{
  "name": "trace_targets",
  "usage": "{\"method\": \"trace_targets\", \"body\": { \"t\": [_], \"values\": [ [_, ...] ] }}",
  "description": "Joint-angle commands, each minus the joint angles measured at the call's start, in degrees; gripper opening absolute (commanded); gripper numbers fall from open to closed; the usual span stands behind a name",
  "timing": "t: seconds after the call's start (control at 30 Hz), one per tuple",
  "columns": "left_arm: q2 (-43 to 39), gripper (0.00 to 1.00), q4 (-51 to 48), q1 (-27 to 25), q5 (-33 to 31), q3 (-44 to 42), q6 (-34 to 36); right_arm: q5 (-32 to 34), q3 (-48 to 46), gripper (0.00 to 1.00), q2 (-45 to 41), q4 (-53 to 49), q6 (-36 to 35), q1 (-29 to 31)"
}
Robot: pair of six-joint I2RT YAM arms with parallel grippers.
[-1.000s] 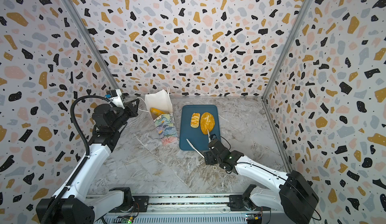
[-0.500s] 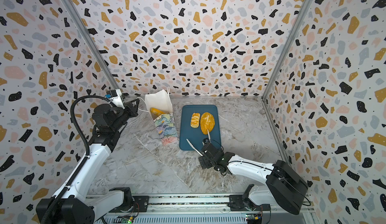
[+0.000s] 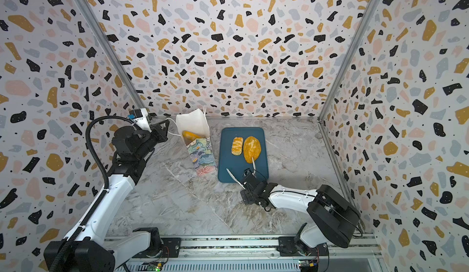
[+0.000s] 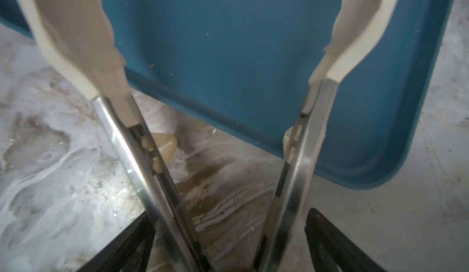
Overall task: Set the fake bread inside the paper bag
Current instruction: 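Open the tongs around the sugar-coated bread with the right gripper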
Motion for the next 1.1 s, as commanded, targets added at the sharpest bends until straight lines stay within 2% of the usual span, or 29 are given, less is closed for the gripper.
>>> {"method": "trace_targets", "body": {
  "t": [0.0,0.23,0.33,0.43,0.53,0.83,1.07],
  "values": [
    [-1.0,0.00,1.8,-0.2,-0.1,0.9,0.7,1.3,1.7,0.92,0.6,-0.1,0.6,-0.2],
    [-1.1,0.00,1.8,-0.2,0.0,0.9,0.8,0.5,2.4,0.91,1.7,1.2,1.3,-1.3],
    [-1.1,0.00,1.8,-0.2,0.1,0.9,0.7,-0.1,2.3,0.84,1.7,1.8,1.4,-1.7],
    [-1.0,0.00,1.8,-0.2,0.1,0.9,0.7,0.1,2.3,0.73,1.2,1.1,1.8,-1.8],
    [-1.0,0.00,1.7,-0.2,0.1,0.9,0.7,0.2,2.4,0.66,-1.1,-0.7,2.4,-1.8],
    [-0.9,0.00,1.8,-0.2,0.2,0.9,0.7,0.4,8.6,0.62,-13.0,-13.0,5.0,-2.9],
    [-1.0,0.00,1.9,-0.2,0.4,0.9,0.5,-1.0,15.9,0.62,-12.3,-22.2,4.9,-6.7]
  ]
}}
